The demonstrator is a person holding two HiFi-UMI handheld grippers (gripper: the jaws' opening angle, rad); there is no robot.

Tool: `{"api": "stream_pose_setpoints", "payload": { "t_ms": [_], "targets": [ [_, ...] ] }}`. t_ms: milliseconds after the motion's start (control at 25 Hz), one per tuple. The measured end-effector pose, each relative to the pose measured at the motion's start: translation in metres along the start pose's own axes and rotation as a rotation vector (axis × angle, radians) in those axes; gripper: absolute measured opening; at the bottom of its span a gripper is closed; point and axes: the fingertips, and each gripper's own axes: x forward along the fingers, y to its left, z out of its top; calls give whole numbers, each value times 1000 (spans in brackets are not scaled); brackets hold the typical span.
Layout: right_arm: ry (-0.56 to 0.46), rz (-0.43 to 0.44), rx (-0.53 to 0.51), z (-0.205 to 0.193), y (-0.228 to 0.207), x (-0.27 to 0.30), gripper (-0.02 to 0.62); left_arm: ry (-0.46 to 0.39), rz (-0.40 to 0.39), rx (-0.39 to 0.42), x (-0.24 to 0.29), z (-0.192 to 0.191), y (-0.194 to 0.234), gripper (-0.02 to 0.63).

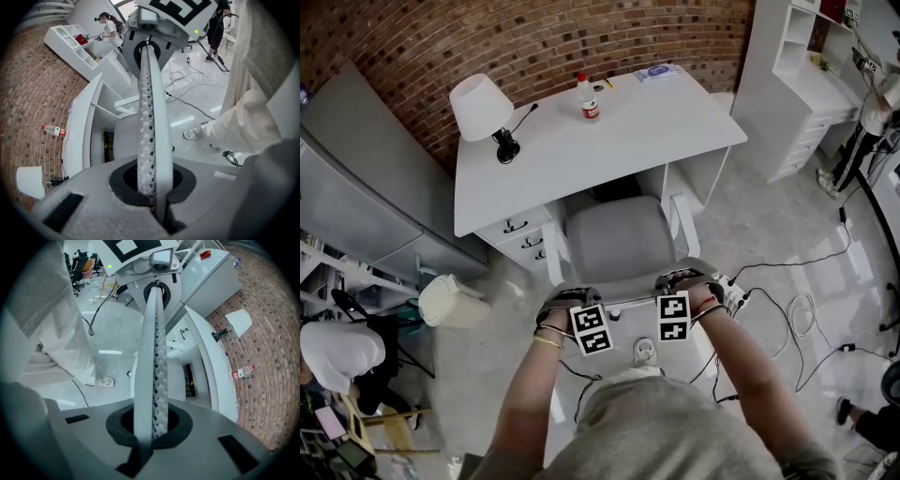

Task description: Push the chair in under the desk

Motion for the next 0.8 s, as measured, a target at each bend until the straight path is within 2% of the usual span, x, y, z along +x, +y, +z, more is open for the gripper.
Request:
{"api": "stream_pose_setpoints", "payload": {
  "t_ms": [800],
  "targets": [
    [-32, 14, -70, -27, -36, 10, 9, 27, 3, -76, 11, 20, 28, 14]
  ]
}}
